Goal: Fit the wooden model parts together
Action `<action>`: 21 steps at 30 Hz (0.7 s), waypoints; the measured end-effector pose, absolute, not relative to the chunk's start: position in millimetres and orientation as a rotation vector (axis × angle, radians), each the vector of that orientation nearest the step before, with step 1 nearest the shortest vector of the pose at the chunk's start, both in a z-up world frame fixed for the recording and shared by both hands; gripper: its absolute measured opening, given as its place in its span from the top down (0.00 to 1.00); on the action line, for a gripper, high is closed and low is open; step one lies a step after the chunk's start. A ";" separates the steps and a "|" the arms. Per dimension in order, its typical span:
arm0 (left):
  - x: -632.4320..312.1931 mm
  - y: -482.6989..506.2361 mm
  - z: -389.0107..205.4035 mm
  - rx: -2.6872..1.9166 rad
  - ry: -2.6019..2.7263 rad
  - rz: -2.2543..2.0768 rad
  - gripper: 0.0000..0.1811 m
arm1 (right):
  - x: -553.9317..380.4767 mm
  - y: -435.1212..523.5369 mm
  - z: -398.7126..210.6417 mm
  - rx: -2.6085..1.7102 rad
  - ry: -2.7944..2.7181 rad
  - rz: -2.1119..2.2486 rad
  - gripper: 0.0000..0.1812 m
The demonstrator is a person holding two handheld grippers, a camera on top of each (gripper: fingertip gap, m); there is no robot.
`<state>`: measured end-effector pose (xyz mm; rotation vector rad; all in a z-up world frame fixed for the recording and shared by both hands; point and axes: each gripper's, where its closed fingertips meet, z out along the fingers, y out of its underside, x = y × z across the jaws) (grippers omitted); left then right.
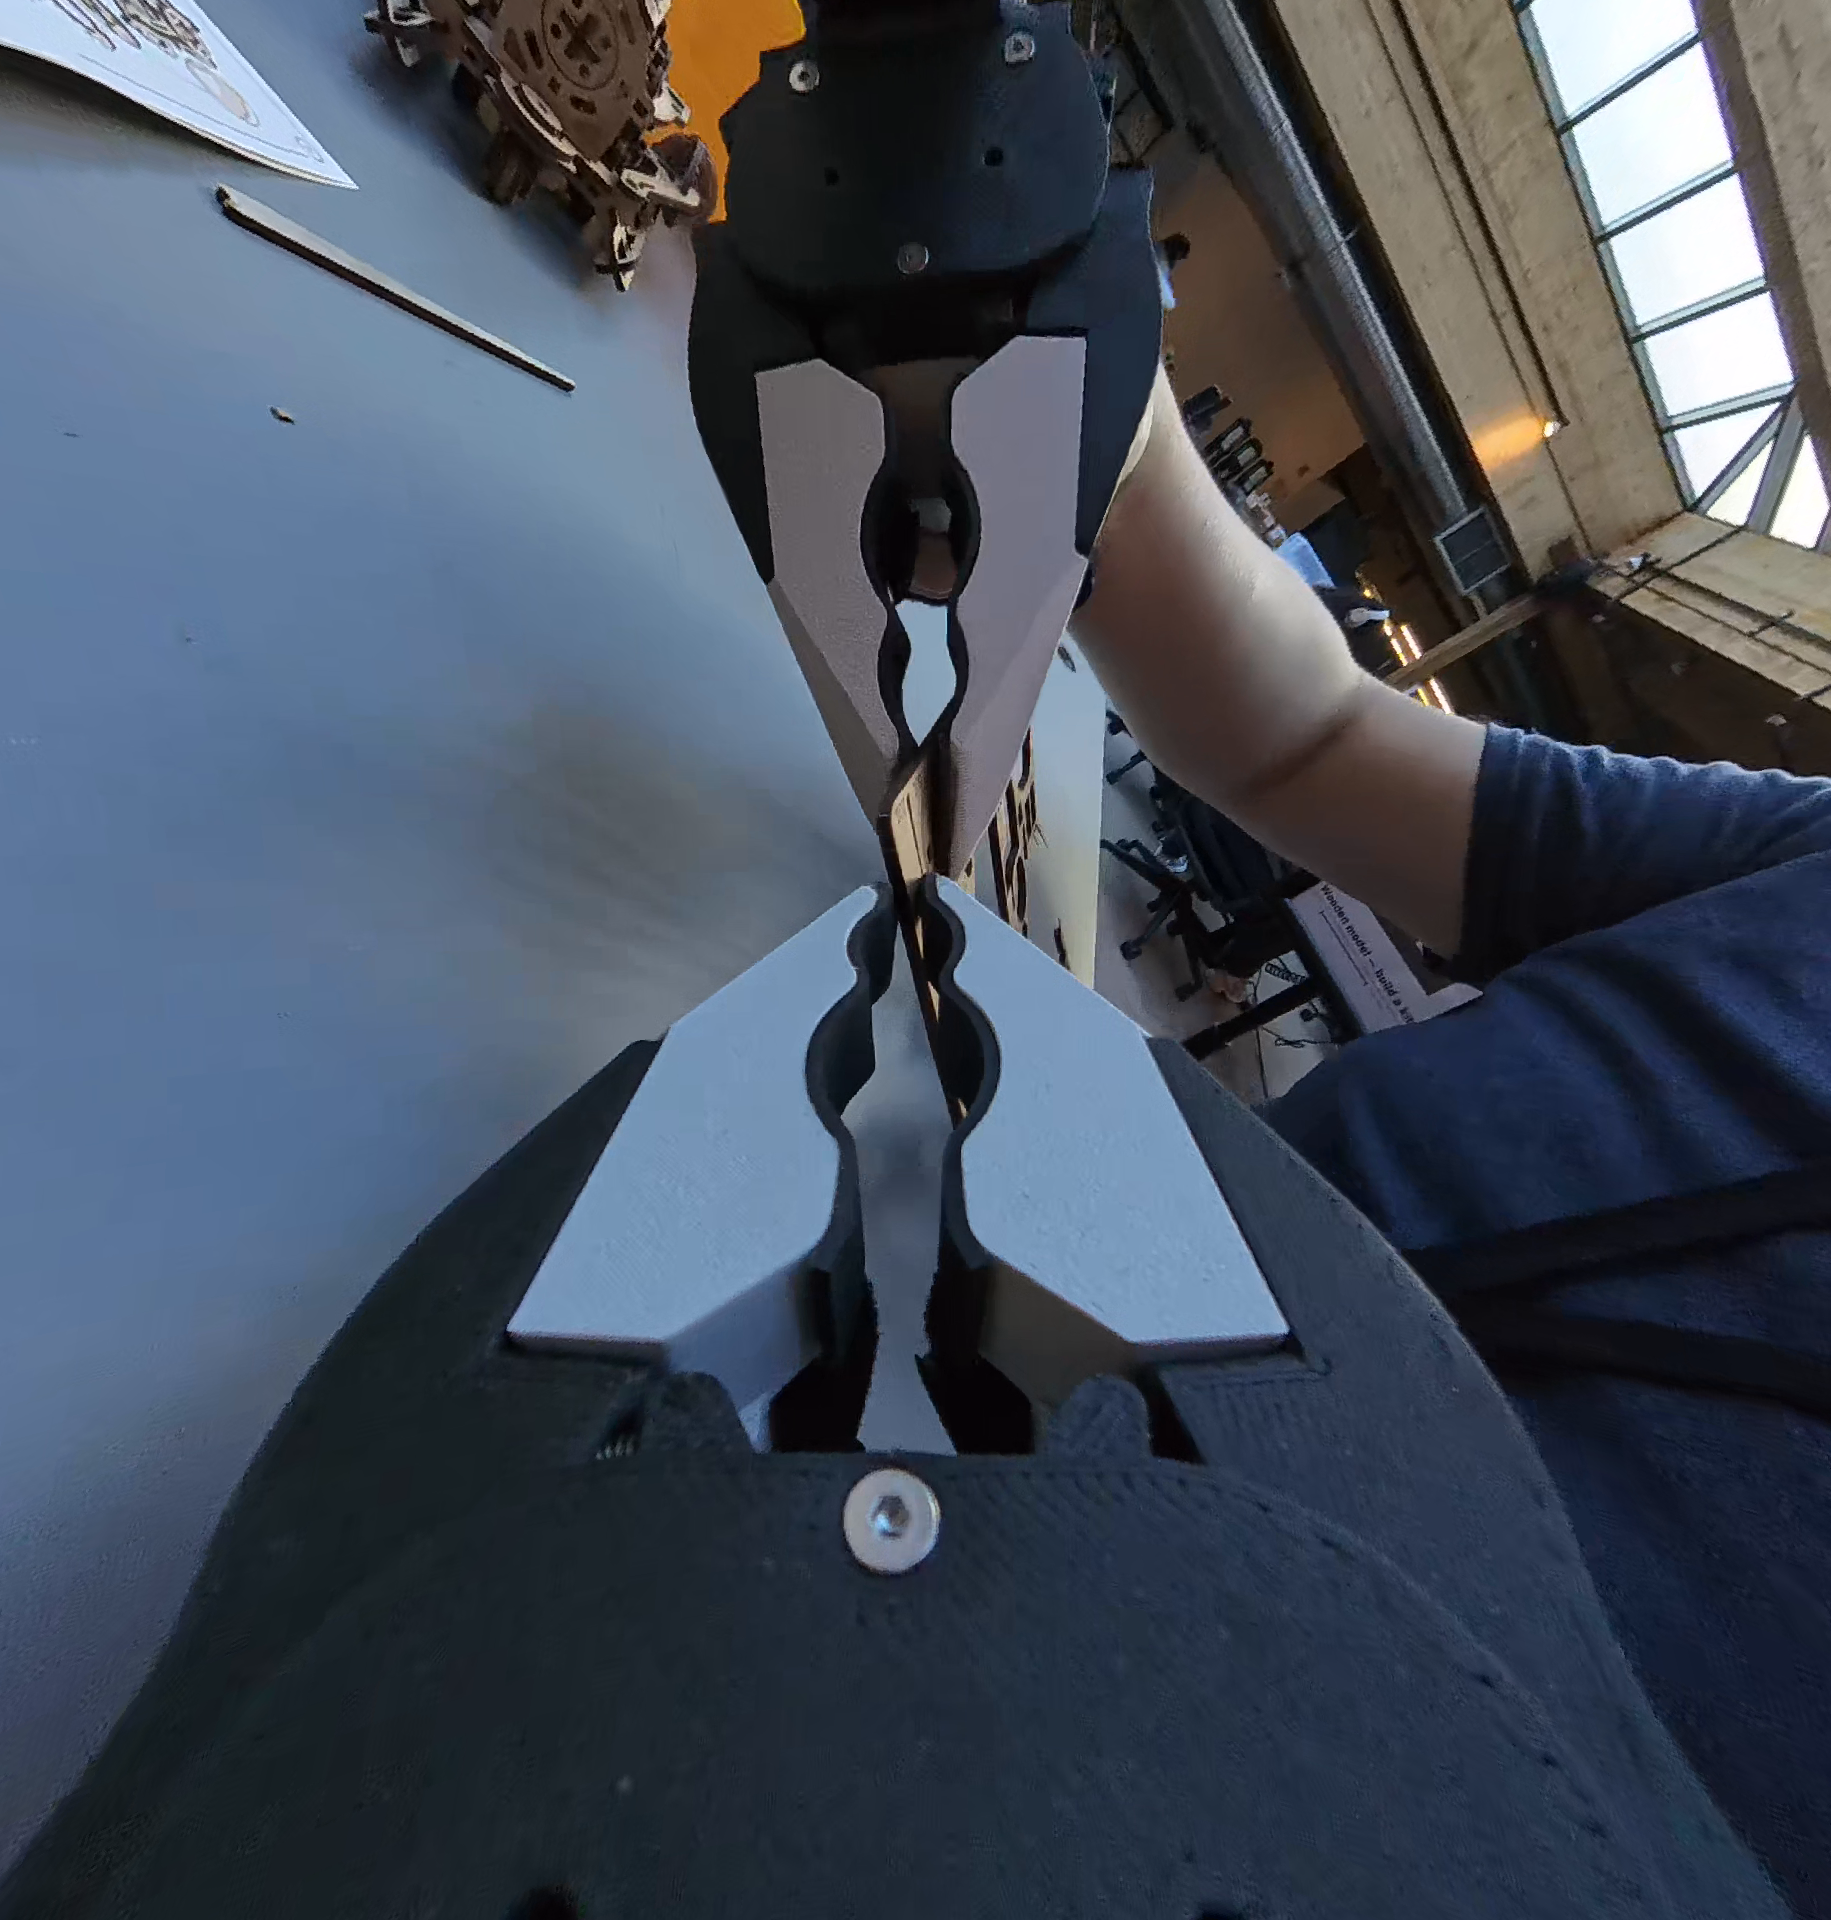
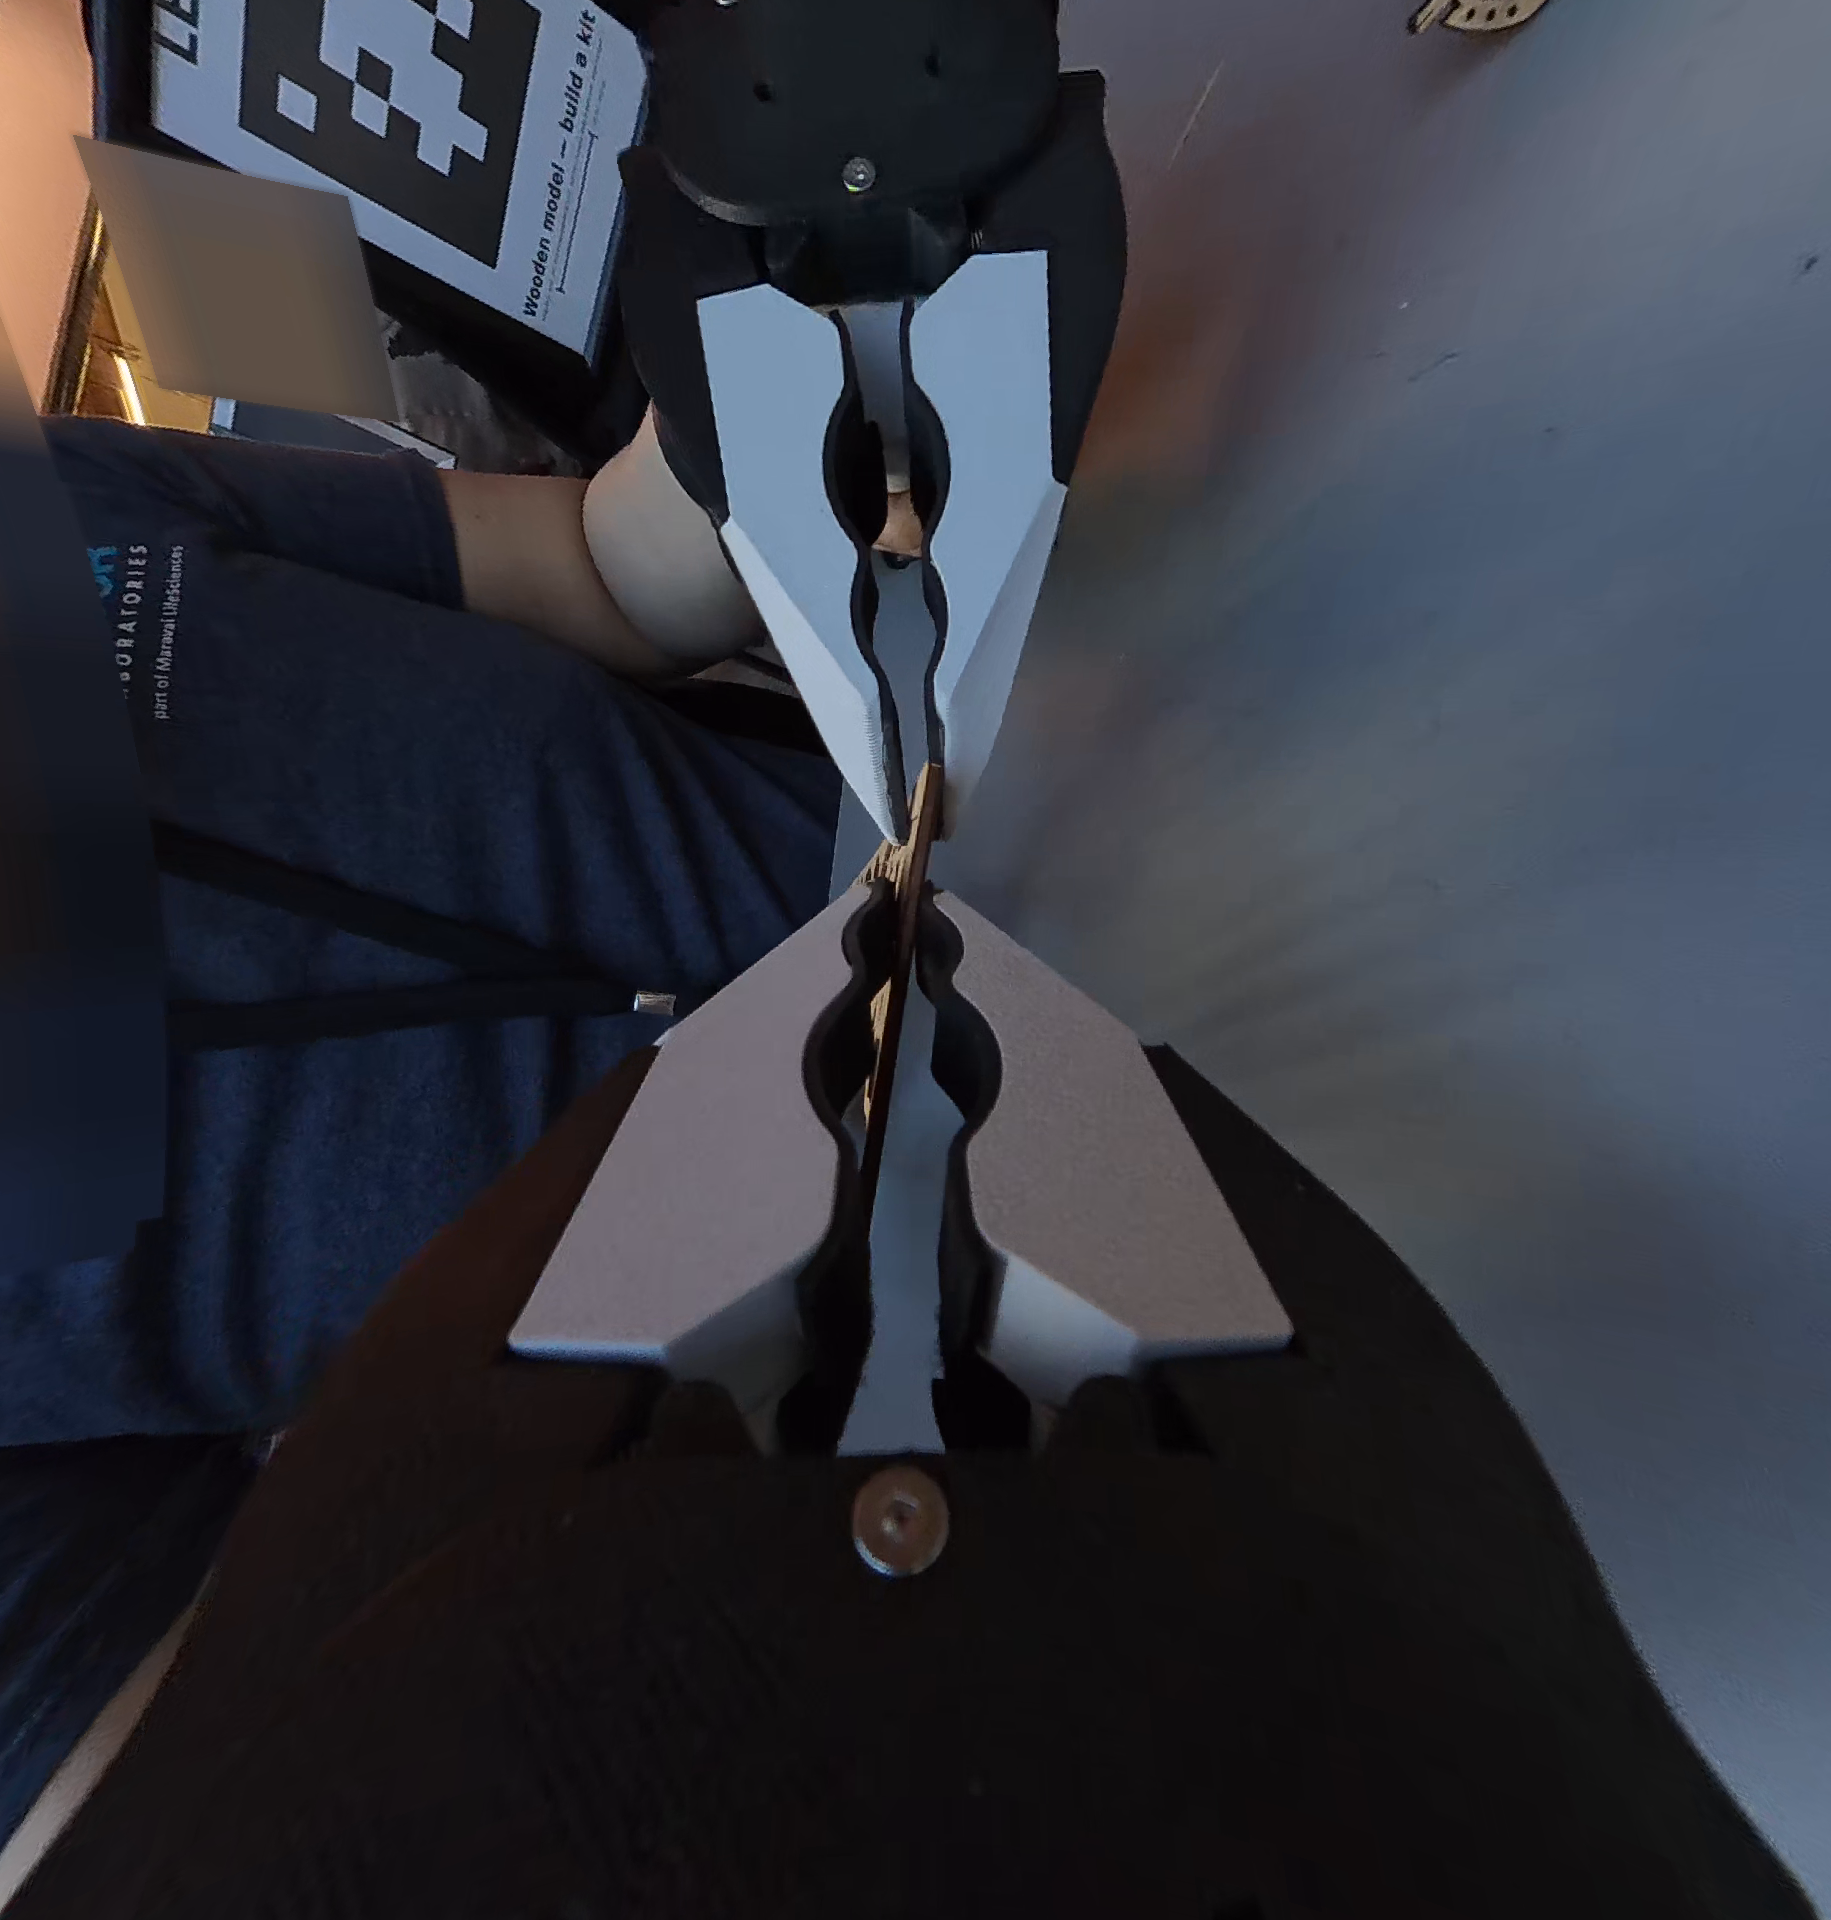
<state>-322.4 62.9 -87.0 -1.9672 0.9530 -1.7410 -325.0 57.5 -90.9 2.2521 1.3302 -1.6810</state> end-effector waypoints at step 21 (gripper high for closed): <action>-323.4 66.0 -82.5 -1.976 0.963 -1.641 0.99 | -331.4 57.2 -91.0 2.297 1.289 -1.613 0.99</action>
